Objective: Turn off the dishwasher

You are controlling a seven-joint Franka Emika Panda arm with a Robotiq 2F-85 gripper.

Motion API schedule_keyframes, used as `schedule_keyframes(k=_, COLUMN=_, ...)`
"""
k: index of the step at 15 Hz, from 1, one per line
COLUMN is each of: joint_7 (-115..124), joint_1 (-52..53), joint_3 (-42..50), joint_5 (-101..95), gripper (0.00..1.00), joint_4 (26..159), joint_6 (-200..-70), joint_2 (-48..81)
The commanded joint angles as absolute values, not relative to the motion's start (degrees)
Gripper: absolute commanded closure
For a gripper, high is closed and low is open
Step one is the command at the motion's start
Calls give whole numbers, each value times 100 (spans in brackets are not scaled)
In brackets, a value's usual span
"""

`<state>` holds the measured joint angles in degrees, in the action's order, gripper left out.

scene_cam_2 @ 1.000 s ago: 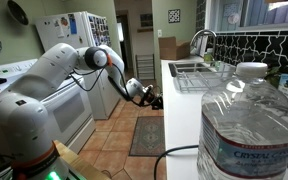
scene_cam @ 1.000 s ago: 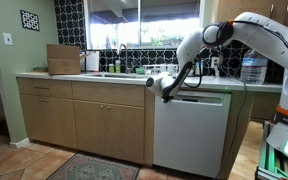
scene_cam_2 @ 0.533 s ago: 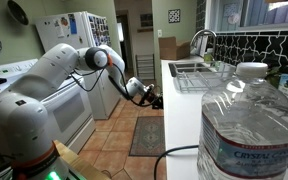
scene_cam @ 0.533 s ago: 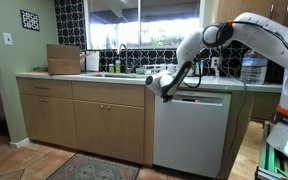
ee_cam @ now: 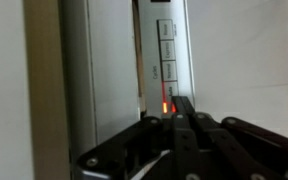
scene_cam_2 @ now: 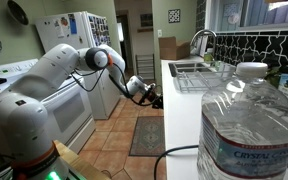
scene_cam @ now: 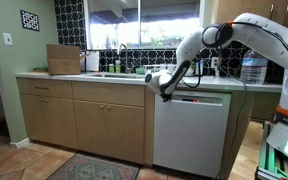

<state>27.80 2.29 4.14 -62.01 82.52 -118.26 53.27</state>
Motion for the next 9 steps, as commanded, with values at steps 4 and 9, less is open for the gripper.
schedule_keyframes(k=4, joint_7=2650, joint_1=282, joint_3=353, joint_5=-6024, gripper=100, joint_4=9360, joint_6=-11987, joint_2=4465)
schedule_keyframes(k=9, joint_7=2014, joint_1=3, joint_3=-29, joint_5=-5312, gripper=66, joint_4=10562, joint_6=-12490, joint_2=3198)
